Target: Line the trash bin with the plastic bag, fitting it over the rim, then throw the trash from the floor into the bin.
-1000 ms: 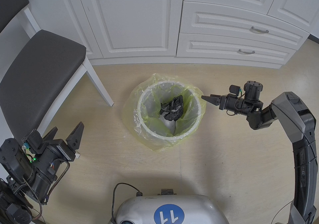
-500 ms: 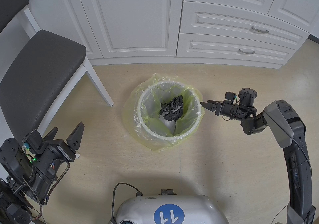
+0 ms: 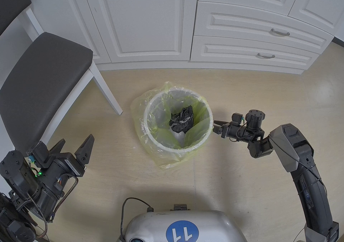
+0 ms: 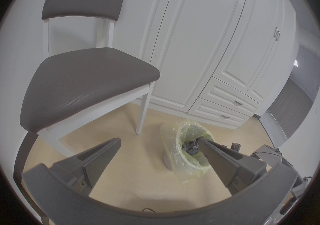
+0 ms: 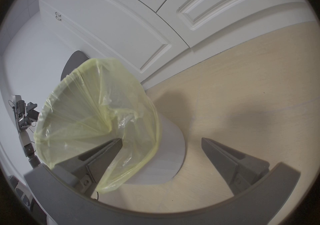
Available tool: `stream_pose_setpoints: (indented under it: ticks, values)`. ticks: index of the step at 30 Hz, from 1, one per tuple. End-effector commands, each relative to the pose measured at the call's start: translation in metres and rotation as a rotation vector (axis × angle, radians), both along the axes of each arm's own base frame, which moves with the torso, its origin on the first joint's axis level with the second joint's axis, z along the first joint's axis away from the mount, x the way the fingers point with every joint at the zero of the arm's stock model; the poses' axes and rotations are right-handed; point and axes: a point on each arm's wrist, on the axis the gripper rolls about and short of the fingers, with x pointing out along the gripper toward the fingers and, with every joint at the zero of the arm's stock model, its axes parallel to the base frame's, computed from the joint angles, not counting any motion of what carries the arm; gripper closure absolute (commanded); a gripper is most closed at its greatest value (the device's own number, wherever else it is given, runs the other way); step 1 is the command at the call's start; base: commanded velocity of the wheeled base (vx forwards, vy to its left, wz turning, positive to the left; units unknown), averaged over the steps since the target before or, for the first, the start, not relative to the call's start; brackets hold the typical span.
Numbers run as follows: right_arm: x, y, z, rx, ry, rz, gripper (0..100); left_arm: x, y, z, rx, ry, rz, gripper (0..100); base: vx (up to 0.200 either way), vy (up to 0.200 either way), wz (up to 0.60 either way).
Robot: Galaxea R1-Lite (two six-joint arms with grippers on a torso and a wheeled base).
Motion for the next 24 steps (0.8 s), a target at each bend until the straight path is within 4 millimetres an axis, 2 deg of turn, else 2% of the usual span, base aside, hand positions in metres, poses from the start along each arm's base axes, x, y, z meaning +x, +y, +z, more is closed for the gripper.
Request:
stream_pose_setpoints:
  ticks: [1, 4, 8, 9, 10, 14, 15, 16, 18, 20, 22, 24]
  values:
    - [0.001, -0.003, -0.01, 0.001, 0.009, -0.003, 0, 0.003, -0.003, -0.013, 0.035, 0.061, -0.009, 0, 0.0, 0.0, 0.0]
    - [0.002, -0.006, -0.005, 0.013, -0.006, -0.01, 0, 0.011, -0.012, -0.02, 0.081, 0.09, -0.03, 0, 0.0, 0.0, 0.0]
    - [0.004, -0.012, 0.013, 0.071, -0.035, -0.023, 0, 0.047, -0.035, -0.024, 0.183, 0.059, -0.043, 0, 0.0, 0.0, 0.0]
    - [0.004, -0.013, 0.013, 0.074, -0.036, -0.024, 0, 0.049, -0.036, -0.024, 0.185, 0.057, -0.043, 0, 0.0, 0.0, 0.0]
    - [0.004, -0.018, 0.024, 0.112, -0.052, -0.033, 0, 0.064, -0.049, -0.026, 0.202, 0.036, -0.056, 0, 0.0, 0.0, 0.0]
    - [0.0, -0.034, 0.044, 0.18, -0.091, -0.056, 0, 0.085, -0.074, -0.036, 0.242, 0.024, -0.096, 0, 0.0, 0.0, 0.0]
    - [0.0, -0.034, 0.044, 0.18, -0.091, -0.056, 0, 0.09, -0.078, -0.039, 0.246, 0.022, -0.099, 0, 0.0, 0.0, 0.0]
    - [-0.004, -0.046, 0.057, 0.216, -0.12, -0.08, 0, 0.093, -0.08, -0.04, 0.244, 0.021, -0.097, 0, 0.0, 0.0, 0.0]
    - [-0.015, -0.063, 0.067, 0.232, -0.161, -0.113, 0, 0.098, -0.08, -0.043, 0.239, 0.023, -0.105, 0, 0.0, 0.0, 0.0]
    - [-0.021, -0.066, 0.069, 0.235, -0.174, -0.128, 0, 0.1, -0.078, -0.045, 0.241, 0.03, -0.116, 0, 0.0, 0.0, 0.0]
    - [-0.043, -0.073, 0.074, 0.248, -0.207, -0.189, 0, 0.104, -0.069, -0.052, 0.245, 0.058, -0.144, 0, 0.0, 0.0, 0.0]
    - [-0.061, -0.076, 0.069, 0.252, -0.152, -0.265, 0, 0.111, -0.063, -0.054, 0.224, 0.064, -0.146, 0, 0.0, 0.0, 0.0]
